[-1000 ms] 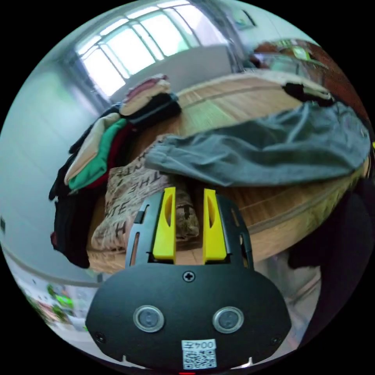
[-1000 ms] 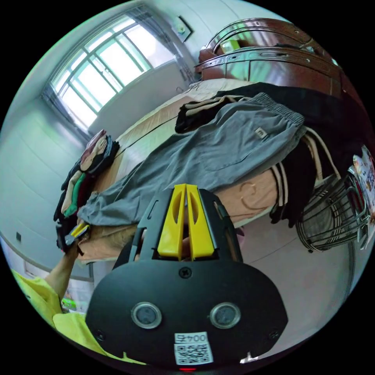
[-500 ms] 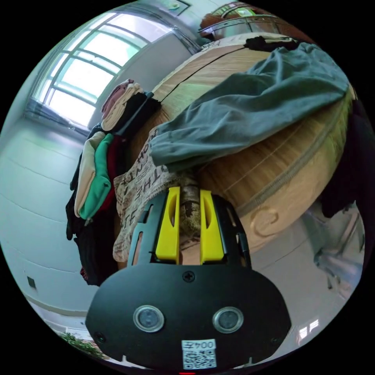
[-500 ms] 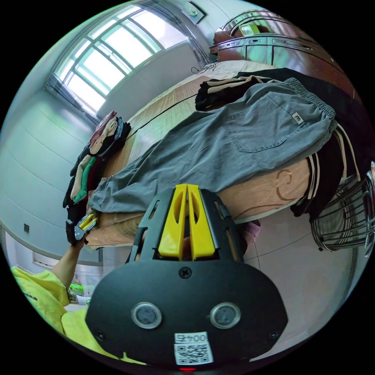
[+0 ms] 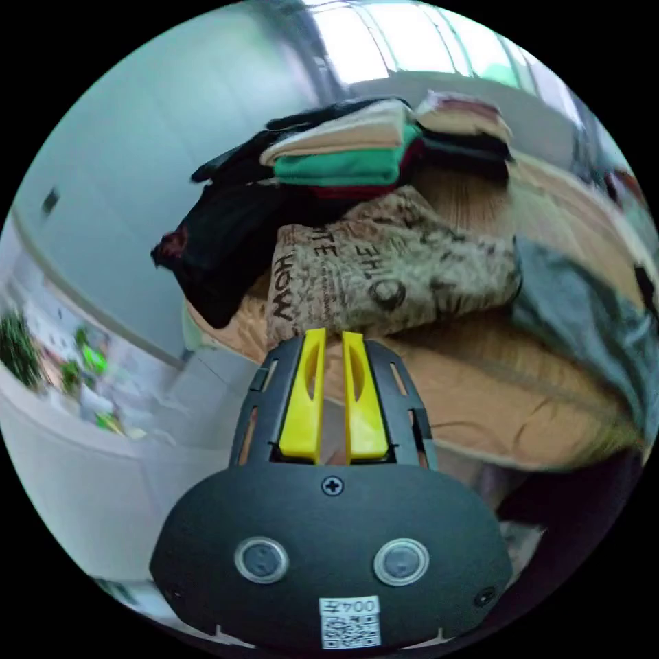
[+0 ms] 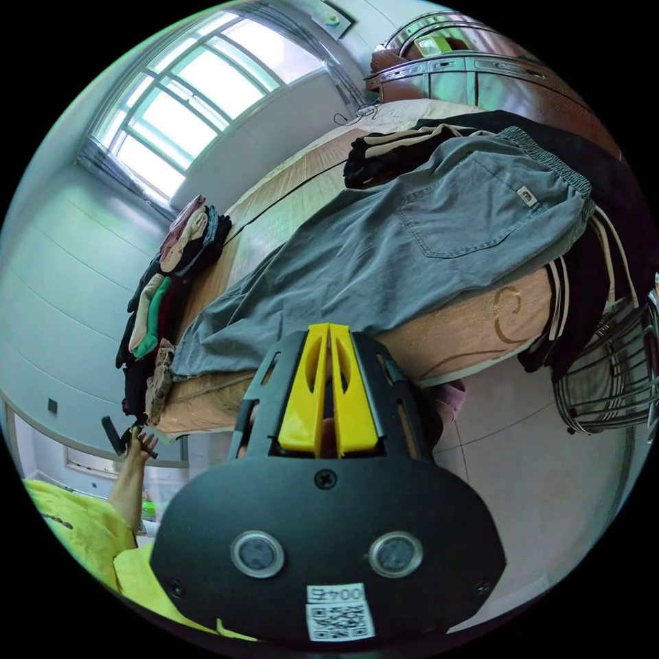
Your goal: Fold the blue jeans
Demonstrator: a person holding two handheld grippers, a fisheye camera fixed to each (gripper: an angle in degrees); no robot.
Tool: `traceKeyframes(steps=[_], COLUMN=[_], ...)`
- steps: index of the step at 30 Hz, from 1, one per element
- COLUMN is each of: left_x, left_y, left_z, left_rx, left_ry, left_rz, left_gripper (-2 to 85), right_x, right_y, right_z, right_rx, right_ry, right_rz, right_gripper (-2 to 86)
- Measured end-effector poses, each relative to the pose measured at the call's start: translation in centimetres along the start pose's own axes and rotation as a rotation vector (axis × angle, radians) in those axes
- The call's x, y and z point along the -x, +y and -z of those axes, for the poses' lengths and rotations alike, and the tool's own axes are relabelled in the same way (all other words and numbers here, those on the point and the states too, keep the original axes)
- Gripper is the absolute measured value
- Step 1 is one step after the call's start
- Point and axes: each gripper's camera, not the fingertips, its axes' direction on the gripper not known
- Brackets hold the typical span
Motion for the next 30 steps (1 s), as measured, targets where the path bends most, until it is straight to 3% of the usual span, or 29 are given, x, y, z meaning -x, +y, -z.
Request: traceKeyframes(steps=[4, 11, 14, 22, 30], left_x=[4.5, 11.5, 13.3, 18.6, 23.5], left_y=[2.5, -0.8, -4.4, -8.4, -14.0], left_z=[4.8, 1.0, 1.3, 4.7, 5.7], left_rx=[-0.209, -0.18, -0.056, 0.015, 0.056], left_ry=[0.442, 0.587, 0.514, 0.421, 0.297], left_rz=[0.554, 0.942, 0.849, 0.629, 0.59], left_gripper=[1.5, 0.7, 0.2, -0.1, 0.2], right_x=[0.7, 1.6, 1.7, 1.6, 1.1], right_y=[-0.2, -0.5, -0.3, 0.1, 0.4], right_z=[0.2, -0.4, -1.1, -2.9, -3.8], right_rx=[-0.006, 0.004, 0.018, 0.057, 0.08], right_ry=[0.009, 0.017, 0.017, 0.026, -0.042], right_rz=[0.009, 0.015, 0.002, -0.025, -0.027], right_gripper=[-0.7, -0.7, -0.7, -0.7, -0.7])
